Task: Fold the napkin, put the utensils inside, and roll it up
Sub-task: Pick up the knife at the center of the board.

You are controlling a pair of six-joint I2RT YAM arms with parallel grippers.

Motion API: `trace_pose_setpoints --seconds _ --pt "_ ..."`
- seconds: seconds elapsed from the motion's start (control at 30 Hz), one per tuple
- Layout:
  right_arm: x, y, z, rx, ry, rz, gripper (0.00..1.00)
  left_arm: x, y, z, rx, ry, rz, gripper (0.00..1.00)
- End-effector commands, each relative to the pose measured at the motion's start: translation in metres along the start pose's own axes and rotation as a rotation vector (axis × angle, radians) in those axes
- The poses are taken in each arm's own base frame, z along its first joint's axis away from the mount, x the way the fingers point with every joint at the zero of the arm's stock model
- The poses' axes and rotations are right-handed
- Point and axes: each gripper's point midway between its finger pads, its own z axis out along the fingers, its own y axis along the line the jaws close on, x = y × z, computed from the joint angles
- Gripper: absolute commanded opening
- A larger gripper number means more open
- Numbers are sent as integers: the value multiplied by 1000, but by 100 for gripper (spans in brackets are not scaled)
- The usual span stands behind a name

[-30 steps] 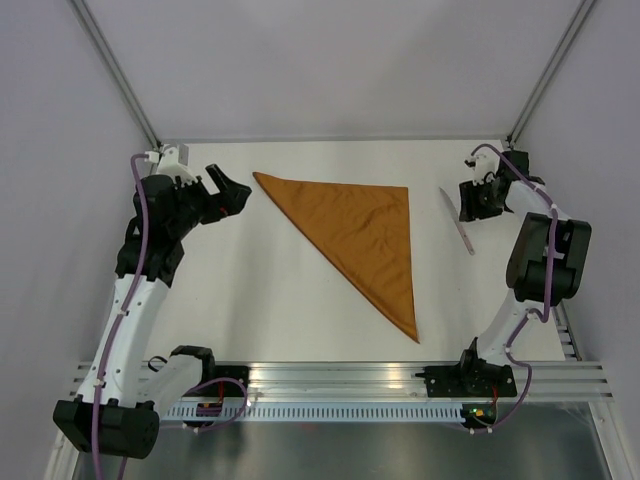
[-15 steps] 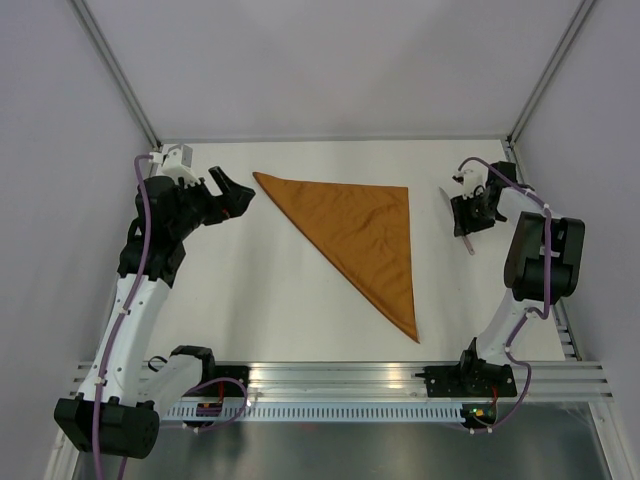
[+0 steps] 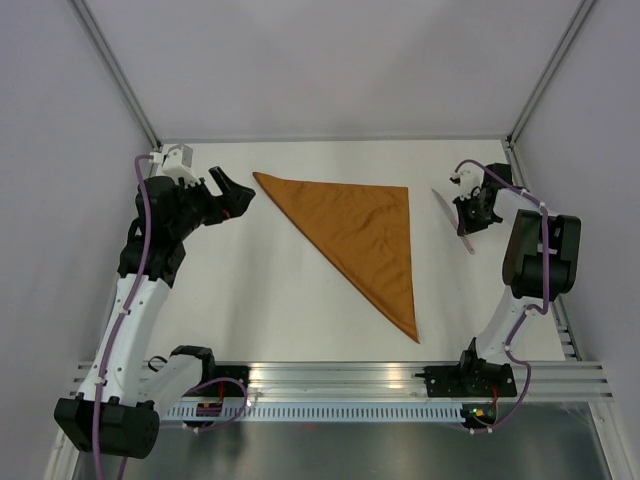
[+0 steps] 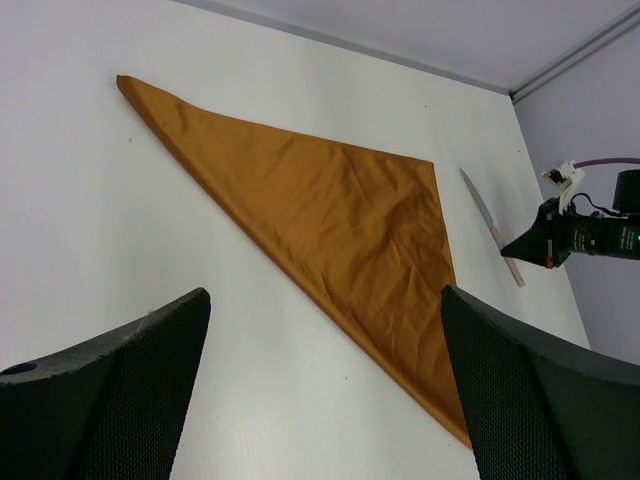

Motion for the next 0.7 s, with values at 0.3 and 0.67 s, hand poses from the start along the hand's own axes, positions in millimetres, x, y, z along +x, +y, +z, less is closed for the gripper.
trace_pose_setpoints --seconds 0.3,0.67 --pt "-35 31 -56 -15 -35 11 0 -9 -11 -2 40 -15 7 100" --pt "-88 158 -75 -161 -82 -84 0 -17 -14 -8 36 -35 9 100"
